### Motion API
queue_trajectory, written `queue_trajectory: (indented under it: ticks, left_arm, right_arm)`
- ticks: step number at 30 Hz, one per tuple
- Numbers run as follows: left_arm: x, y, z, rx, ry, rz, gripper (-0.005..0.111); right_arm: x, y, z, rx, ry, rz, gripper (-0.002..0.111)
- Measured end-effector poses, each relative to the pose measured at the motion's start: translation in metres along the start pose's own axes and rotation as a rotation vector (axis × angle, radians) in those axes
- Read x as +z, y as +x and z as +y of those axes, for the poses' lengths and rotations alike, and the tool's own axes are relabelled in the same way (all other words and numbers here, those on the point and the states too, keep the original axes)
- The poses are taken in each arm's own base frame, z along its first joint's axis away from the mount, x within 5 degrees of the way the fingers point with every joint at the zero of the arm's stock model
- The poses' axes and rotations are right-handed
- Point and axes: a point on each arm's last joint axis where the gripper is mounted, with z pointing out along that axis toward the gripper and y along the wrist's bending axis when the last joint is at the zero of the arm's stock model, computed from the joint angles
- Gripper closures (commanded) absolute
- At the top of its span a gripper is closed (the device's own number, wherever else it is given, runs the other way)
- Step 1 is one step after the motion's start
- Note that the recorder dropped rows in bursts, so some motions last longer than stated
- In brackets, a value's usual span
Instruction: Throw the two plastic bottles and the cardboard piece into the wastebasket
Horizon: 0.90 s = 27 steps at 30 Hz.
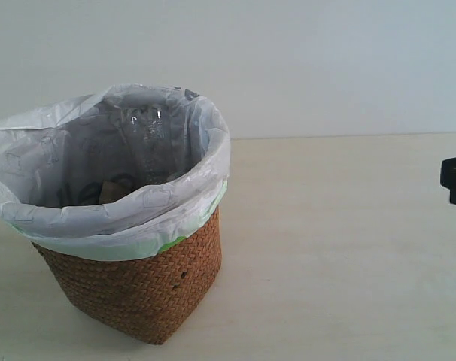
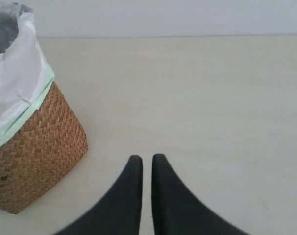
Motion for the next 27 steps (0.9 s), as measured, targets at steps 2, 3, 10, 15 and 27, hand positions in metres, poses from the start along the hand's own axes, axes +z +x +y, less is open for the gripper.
queue_trajectory:
  ticks: [2, 3, 10, 15, 27]
  left_arm:
    - [0.000, 0.000, 0.000, 0.000, 0.000, 0.000, 0.103]
    - [0.000, 0.000, 0.000, 0.000, 0.000, 0.000, 0.103]
    - [0.000, 0.000, 0.000, 0.000, 0.000, 0.000, 0.103]
    - [0.000, 0.000, 0.000, 0.000, 0.000, 0.000, 0.103]
    - [0.000, 0.000, 0.000, 0.000, 0.000, 0.000, 0.103]
  right_arm:
    - [-0.006, -0.001, 0.000, 0.001, -0.006, -0.024, 0.106]
    - [-0.010, -0.002, 0.000, 0.001, -0.010, -0.041, 0.106]
    - [-0.070, -0.004, -0.001, 0.009, -0.070, -0.289, 0.106]
    - [-0.110, 0.002, -0.005, -0.027, -0.086, -0.463, 0.106]
    - [-0.122, 0.009, -0.008, -0.052, -0.086, -0.562, 0.106]
